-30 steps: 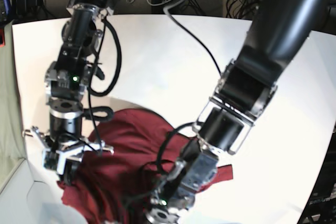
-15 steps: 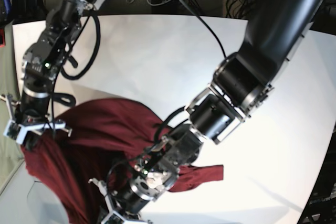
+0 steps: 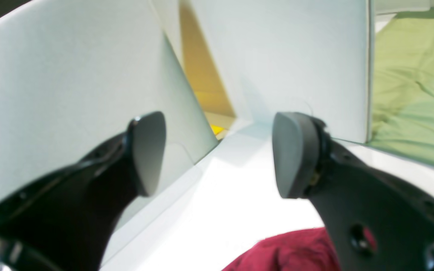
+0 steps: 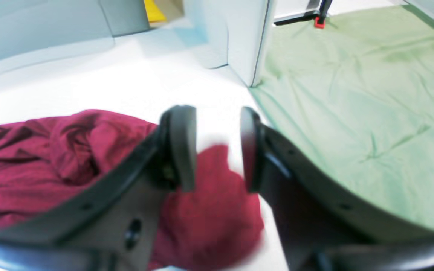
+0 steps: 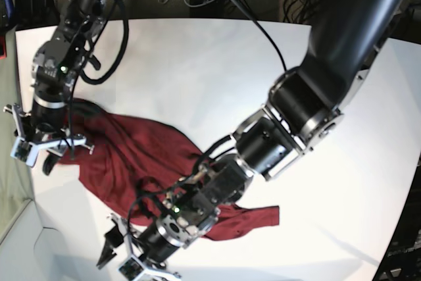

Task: Layout the t-shirt on the table in an organized manner, then fold the t-shirt properly
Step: 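Lower the hanging shirt onto the table with both grippers, then release the shirt and raise both grippers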

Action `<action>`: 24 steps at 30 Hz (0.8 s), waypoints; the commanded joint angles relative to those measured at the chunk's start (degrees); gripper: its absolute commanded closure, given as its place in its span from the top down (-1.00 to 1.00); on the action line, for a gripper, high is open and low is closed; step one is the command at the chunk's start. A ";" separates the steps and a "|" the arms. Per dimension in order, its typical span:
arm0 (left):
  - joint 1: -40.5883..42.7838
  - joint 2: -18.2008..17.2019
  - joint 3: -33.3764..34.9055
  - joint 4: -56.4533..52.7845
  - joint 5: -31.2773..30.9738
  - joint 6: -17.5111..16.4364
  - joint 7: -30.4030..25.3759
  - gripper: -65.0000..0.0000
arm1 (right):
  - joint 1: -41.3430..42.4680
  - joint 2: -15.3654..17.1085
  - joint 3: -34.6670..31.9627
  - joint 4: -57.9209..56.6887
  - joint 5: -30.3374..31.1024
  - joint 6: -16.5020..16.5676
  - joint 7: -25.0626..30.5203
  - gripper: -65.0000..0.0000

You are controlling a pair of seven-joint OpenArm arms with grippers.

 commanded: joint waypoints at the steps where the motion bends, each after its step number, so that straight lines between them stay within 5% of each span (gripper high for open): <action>1: -2.21 0.60 -0.45 0.91 -0.24 0.52 -1.74 0.32 | 0.87 0.26 0.55 0.51 0.16 -0.46 1.69 -0.27; 5: 1.84 0.52 -1.33 1.08 -0.15 0.52 -1.47 0.32 | 0.52 0.26 0.82 0.34 0.16 -0.46 1.69 -0.22; 19: 15.81 -10.56 -4.05 0.91 -0.15 0.08 -1.74 0.31 | -3.88 0.26 -3.76 0.25 0.24 -0.38 1.86 -0.23; 24: 19.68 -11.00 -3.88 0.12 0.20 0.08 -1.39 0.31 | -4.23 0.26 -5.69 -1.68 0.24 -0.38 1.77 -0.23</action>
